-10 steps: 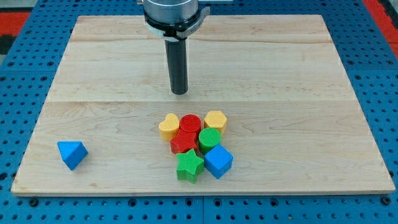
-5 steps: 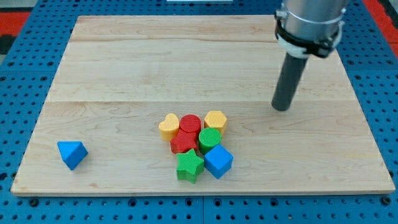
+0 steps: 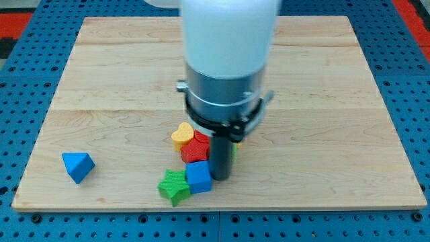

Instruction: Place the green star vertically above the yellow heart

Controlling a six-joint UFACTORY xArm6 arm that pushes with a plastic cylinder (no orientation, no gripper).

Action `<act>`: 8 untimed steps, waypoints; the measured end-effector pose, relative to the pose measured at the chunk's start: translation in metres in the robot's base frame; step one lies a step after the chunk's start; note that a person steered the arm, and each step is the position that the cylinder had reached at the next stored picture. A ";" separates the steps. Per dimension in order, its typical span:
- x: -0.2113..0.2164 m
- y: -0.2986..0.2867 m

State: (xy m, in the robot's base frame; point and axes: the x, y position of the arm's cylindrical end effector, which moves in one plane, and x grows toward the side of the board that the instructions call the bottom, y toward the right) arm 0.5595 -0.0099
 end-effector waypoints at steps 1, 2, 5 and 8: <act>-0.010 0.003; -0.012 0.056; 0.059 0.082; 0.044 -0.051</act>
State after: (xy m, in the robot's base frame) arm 0.6033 -0.0612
